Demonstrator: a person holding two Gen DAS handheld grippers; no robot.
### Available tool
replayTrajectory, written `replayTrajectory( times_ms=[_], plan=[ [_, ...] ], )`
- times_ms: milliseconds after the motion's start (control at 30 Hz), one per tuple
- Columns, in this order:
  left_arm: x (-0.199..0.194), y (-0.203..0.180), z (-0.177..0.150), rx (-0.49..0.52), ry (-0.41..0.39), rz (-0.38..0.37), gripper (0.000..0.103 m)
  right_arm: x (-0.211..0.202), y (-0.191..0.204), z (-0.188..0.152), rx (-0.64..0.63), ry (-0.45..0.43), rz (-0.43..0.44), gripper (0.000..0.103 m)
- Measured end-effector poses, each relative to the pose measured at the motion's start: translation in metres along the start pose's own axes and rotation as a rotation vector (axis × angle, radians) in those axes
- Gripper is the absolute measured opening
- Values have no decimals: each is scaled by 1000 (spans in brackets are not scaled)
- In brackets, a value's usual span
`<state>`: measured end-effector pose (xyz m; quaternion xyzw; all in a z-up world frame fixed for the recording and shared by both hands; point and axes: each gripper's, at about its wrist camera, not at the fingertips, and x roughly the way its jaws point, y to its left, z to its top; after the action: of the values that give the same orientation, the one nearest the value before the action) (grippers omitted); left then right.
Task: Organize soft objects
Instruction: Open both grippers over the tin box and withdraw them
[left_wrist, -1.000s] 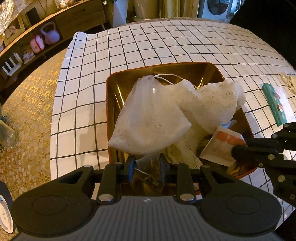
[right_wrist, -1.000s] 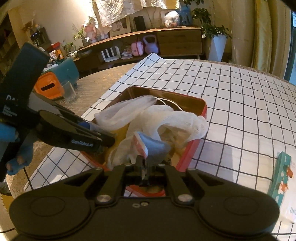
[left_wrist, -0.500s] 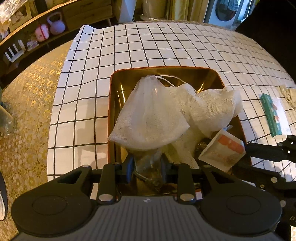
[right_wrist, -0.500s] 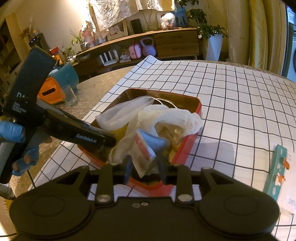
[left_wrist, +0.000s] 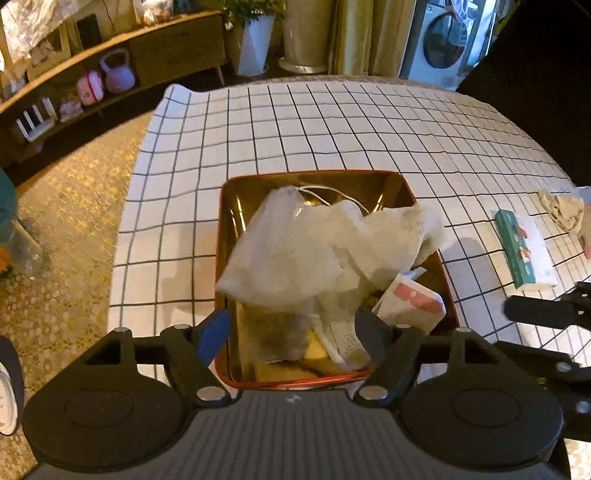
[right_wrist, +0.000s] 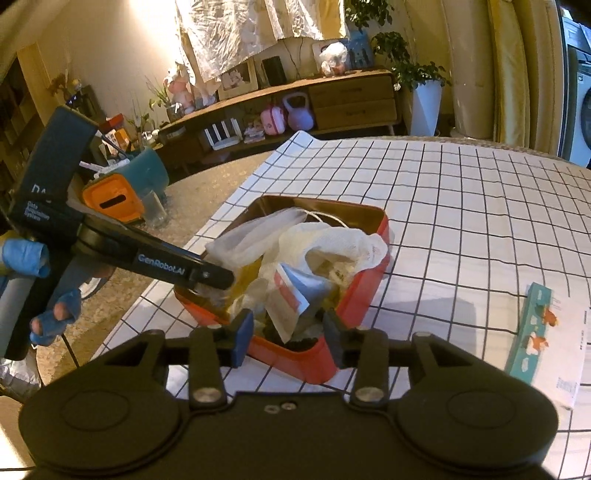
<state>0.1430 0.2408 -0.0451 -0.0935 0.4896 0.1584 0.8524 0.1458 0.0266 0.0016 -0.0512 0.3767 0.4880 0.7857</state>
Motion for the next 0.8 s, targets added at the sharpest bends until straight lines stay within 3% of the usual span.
replayTrajectory(
  times_ms=[167,300,567,800],
  plan=[
    [-18,-7,-2,12,-48,14,74,-25,-2,-2,1,-32,9,46],
    [-45,-25,-7,75,-127,28,74,-55,-6,-5,-8,-70,3,56],
    [-80,-78,-11,129,-226,-54,74,-102,-19,-13,15,-123,-48,64],
    [-87,-129,-6,157,-266,-155,75,-133,-40,-22,50,-162,-117,73]
  ],
)
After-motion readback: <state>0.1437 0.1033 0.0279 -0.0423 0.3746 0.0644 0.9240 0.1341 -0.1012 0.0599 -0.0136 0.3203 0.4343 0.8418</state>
